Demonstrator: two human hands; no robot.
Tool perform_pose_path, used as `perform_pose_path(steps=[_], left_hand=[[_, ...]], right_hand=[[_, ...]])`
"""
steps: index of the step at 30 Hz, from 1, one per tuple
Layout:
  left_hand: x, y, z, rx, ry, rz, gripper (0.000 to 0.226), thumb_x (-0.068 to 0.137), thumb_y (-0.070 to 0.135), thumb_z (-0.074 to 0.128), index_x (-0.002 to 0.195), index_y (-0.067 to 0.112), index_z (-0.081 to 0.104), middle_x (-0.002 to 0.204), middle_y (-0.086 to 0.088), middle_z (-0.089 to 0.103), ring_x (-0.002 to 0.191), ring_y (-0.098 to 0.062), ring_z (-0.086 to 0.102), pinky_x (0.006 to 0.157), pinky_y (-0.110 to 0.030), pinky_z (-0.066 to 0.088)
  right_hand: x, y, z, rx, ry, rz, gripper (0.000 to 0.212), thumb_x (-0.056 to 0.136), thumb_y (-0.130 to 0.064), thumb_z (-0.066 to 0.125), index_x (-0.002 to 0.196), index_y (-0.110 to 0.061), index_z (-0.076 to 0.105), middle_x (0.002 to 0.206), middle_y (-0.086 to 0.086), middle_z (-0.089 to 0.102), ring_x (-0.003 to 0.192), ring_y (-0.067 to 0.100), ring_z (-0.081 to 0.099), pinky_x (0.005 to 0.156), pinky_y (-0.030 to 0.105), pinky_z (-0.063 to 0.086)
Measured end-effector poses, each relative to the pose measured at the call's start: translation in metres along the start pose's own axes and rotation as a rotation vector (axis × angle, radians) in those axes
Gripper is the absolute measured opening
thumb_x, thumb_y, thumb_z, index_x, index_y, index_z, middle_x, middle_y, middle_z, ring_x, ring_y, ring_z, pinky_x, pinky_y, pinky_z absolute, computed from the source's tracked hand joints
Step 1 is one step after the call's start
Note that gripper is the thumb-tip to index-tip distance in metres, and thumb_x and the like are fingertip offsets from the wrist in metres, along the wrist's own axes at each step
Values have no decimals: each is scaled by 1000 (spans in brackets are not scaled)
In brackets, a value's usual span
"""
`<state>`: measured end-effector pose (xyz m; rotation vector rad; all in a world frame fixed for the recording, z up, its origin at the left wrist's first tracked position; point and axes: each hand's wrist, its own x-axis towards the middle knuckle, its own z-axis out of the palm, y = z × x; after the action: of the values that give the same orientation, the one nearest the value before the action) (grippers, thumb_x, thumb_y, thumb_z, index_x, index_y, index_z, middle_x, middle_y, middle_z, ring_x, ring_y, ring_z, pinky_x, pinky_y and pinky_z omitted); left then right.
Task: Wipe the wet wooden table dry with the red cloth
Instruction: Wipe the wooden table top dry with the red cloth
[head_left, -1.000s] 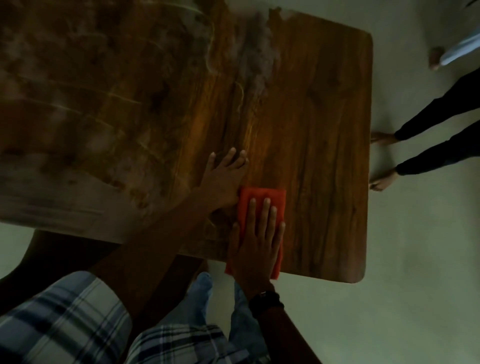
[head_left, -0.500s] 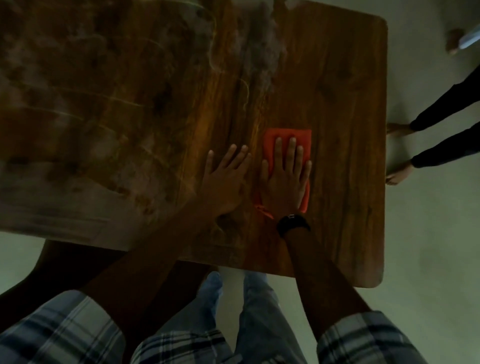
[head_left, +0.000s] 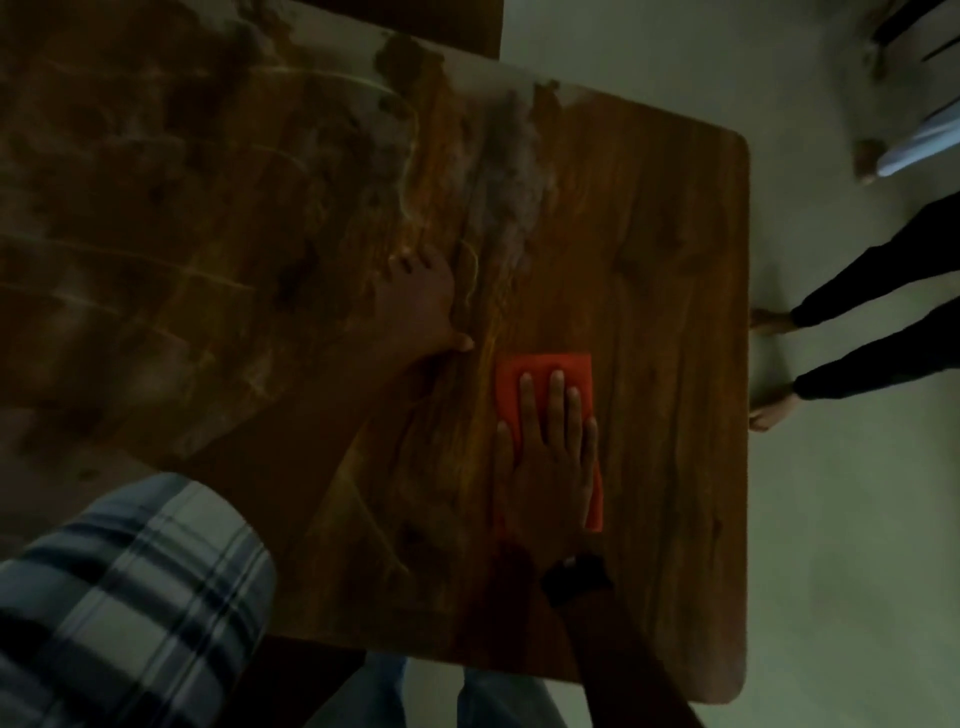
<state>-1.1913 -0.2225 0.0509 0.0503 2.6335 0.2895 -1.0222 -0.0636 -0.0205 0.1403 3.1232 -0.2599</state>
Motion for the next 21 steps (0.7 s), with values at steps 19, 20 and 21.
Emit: perform_pose_path(steps=[19,20,21], left_hand=[[53,-5,-14,-7,104,71,117,62,67,71,151,26,7,157,-15,15,143,-38,14,111,-63,17],[65,-2,-21,6,121,90,115,64,65,72,151,25,8,157,-14,15,143,-37,14,111,-61,19],[79,2,-29,22,138,109,114,66,63,72,152,22,9,157,-14,13,144,-36,12,112,-59,19]], right_hand=[[108,14,-14,88,-75,-57,59,102,-49,23,156,-27,20,163,7,18,150,28,17,121,51,14],[93,17,-15,80,-80,-56,59,102,-50,22,156,-27,21,163,6,19,149,27,18,121,51,15],[84,20,-15,76,-82,-53,59,101,-50,23,156,-27,23,162,6,22,148,28,22,120,51,18]])
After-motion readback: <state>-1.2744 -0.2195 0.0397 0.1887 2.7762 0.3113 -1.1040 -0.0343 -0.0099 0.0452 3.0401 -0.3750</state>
